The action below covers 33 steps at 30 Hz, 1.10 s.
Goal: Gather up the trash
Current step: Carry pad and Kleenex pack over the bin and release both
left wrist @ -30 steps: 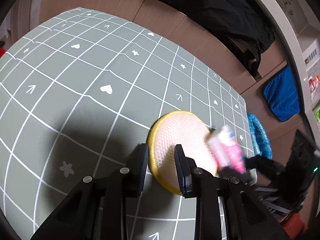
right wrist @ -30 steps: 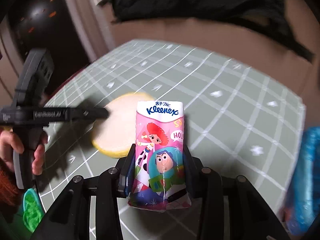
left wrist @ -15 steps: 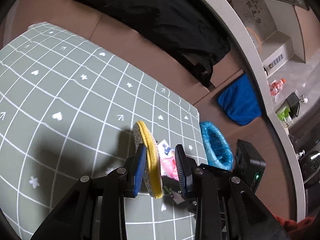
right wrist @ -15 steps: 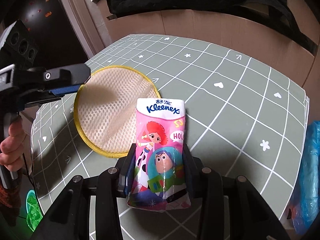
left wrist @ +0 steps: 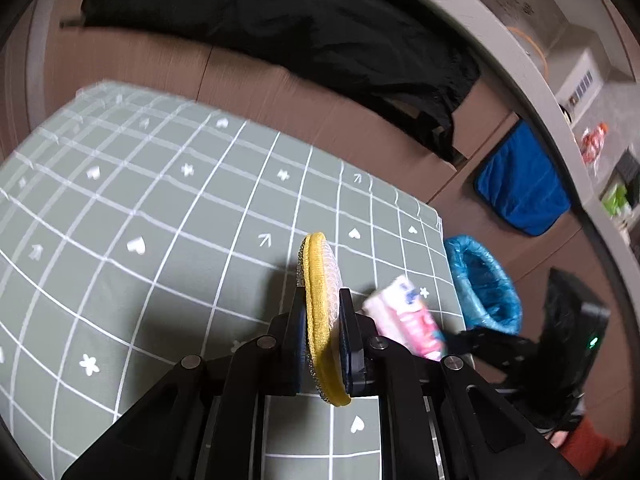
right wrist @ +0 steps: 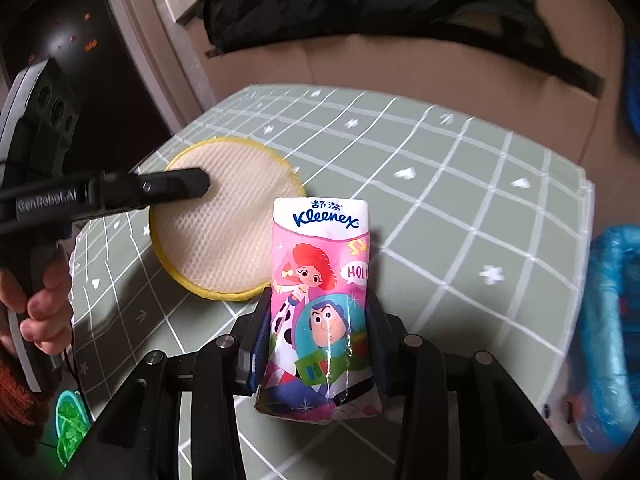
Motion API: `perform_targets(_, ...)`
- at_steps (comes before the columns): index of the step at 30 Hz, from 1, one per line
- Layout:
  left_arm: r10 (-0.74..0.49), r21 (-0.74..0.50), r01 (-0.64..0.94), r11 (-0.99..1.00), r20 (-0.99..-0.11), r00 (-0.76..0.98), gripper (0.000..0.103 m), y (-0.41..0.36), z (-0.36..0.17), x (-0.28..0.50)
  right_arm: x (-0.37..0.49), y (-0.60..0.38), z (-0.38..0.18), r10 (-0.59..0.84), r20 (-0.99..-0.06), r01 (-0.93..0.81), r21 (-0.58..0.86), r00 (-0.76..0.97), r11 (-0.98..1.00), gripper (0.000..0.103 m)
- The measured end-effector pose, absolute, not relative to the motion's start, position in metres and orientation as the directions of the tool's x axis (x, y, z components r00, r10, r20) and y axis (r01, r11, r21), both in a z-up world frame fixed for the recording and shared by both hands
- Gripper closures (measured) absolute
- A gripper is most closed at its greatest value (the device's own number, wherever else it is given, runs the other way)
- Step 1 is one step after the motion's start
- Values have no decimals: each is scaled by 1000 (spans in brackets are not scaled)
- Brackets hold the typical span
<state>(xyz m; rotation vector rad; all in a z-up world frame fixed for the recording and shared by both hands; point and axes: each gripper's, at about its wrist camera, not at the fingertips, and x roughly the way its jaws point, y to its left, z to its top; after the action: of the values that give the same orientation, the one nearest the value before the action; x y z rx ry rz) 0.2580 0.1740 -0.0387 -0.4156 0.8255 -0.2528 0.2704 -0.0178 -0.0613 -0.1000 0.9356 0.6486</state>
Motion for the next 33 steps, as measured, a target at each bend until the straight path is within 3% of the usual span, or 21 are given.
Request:
perform_targets(10, -319, -241, 215, 946, -595, 737, 89, 71, 14, 241, 255, -102, -7, 423, -681, -454, 147, 598, 879, 65)
perform_targets(21, -393, -231, 317, 920, -559, 730, 89, -62, 57, 264, 249, -245, 47, 264, -578, -266, 84, 772, 960, 65)
perform_targets(33, -448, -227, 393, 891, -584, 677, 89, -156, 36, 297, 264, -341, 26, 157, -605, -112, 112, 781, 987, 64)
